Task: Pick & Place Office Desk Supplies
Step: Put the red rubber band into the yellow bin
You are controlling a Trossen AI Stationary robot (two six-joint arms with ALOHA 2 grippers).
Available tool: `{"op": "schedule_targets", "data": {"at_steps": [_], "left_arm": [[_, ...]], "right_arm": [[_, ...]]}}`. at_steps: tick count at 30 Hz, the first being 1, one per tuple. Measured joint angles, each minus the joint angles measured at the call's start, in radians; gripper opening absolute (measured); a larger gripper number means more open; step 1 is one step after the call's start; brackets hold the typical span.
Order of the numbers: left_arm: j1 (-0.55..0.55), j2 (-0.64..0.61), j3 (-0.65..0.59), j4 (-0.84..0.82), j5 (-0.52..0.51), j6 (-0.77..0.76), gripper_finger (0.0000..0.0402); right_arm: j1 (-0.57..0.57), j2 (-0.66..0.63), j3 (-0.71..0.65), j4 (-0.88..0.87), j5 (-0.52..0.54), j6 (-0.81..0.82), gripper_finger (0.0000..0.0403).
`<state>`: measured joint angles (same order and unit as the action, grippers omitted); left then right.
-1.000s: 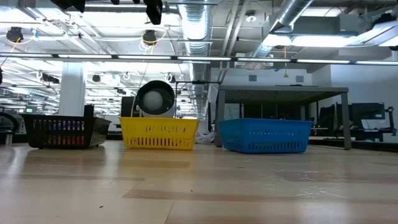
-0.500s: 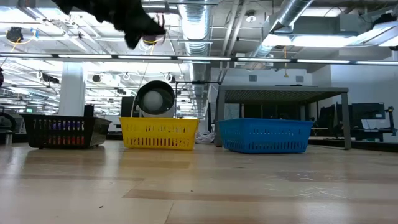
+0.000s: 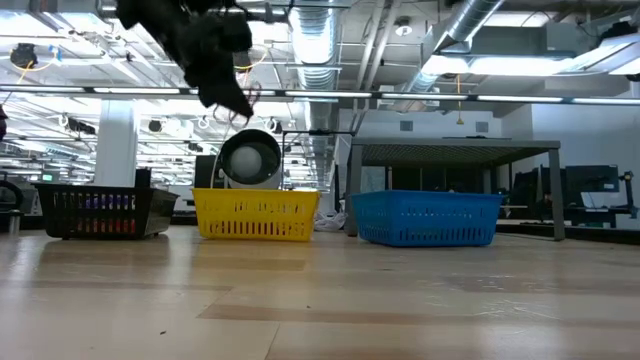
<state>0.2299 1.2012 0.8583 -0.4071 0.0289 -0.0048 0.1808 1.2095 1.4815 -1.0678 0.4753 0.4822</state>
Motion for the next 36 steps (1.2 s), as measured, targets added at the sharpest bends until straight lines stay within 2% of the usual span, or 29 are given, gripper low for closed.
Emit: {"op": "schedule_targets", "data": {"at_steps": [3, 10, 25, 36], "left_arm": [[0.005, 0.061, 0.002, -0.015, 0.002, 0.004, 0.0000], [0.008, 0.167, 0.002, -0.024, 0.054, 0.009, 0.0000], [0.006, 0.335, 0.012, -0.008, 0.058, 0.009, 0.0000], [0.005, 0.345, 0.025, 0.023, 0.082, 0.008, 0.0000]], "right_arm": [[0.009, 0.003, -0.040, -0.073, 0.062, 0.050, 0.0290], [0.010, -0.015, -0.144, -0.095, 0.065, 0.127, 0.0290], [0.015, -0.033, -0.257, -0.037, 0.075, 0.176, 0.0290], [0.015, -0.032, -0.262, -0.027, 0.074, 0.172, 0.0290]]}}
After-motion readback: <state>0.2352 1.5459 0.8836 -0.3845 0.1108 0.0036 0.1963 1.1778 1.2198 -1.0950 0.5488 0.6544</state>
